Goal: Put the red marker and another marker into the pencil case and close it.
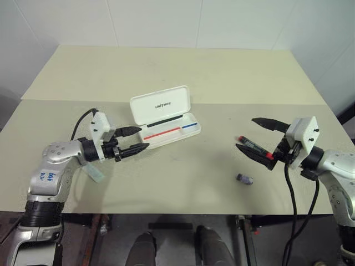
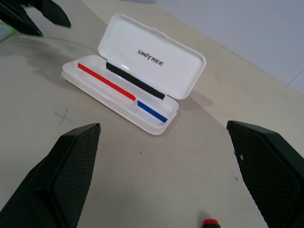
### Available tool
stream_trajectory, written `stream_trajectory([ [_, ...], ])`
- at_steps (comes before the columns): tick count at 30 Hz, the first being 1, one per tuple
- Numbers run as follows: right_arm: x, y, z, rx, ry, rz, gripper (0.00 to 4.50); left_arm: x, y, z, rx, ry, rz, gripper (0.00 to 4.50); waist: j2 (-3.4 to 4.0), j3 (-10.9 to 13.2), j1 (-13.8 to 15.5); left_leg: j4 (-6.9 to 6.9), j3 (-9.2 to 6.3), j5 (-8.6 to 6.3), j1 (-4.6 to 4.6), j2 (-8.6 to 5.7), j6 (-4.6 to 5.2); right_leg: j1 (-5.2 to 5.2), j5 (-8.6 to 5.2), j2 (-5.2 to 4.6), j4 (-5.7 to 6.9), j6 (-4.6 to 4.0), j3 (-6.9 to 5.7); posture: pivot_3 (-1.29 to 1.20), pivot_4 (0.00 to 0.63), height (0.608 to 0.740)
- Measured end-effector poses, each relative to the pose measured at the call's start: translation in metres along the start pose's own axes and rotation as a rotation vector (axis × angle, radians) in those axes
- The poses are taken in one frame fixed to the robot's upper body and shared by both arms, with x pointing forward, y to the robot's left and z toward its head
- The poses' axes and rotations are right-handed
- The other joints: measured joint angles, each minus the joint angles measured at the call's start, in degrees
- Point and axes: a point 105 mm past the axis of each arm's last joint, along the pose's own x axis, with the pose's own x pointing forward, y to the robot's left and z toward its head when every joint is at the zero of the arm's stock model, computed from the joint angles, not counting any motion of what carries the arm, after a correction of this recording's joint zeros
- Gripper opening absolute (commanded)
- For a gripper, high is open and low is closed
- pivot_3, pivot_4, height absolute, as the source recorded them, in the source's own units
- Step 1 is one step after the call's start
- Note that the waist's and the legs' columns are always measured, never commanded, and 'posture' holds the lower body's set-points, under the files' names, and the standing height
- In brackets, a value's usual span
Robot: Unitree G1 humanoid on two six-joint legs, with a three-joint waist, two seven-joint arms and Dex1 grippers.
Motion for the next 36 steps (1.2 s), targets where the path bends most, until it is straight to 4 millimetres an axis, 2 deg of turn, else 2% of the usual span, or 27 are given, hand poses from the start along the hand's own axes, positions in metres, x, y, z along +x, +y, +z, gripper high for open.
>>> stream_trajectory([
  [7,0.012,0.012,0.009,0.005,-0.061,0.003,4.50,0.025,-0.005,-0.006,0.027,0.067,-0.084,2.94,0.00,0.00,0.01,0.02,-0.01,0.00,-0.01,-0.01,0.00,0.00,0.02,0.01,0.02,0.03,0.00,0.00,0.150,0.740],
  [22,0.017,0.027,0.018,0.006,-0.111,-0.048,4.50,0.036,0.004,-0.030,0.039,0.235,-0.153,2.94,0.00,0.00,0.05,0.02,-0.02,0.00,-0.02,-0.01,0.00,-0.01,0.03,0.01,0.04,0.06,-0.01,0.00,0.150,0.740],
  [34,0.018,0.027,0.031,-0.022,-0.142,-0.081,4.50,0.052,0.002,-0.036,0.063,0.300,-0.238,2.94,0.00,0.00,0.00,0.01,-0.02,0.00,-0.02,-0.01,0.01,-0.01,0.04,0.02,0.05,0.07,-0.01,0.00,0.150,0.740],
  [36,0.018,0.027,0.031,-0.023,-0.142,-0.086,4.50,0.053,0.002,-0.036,0.066,0.310,-0.247,2.39,0.00,0.00,-0.03,0.00,-0.02,0.00,-0.01,0.00,0.01,-0.02,0.04,0.03,0.08,0.08,0.00,0.00,0.150,0.740],
])
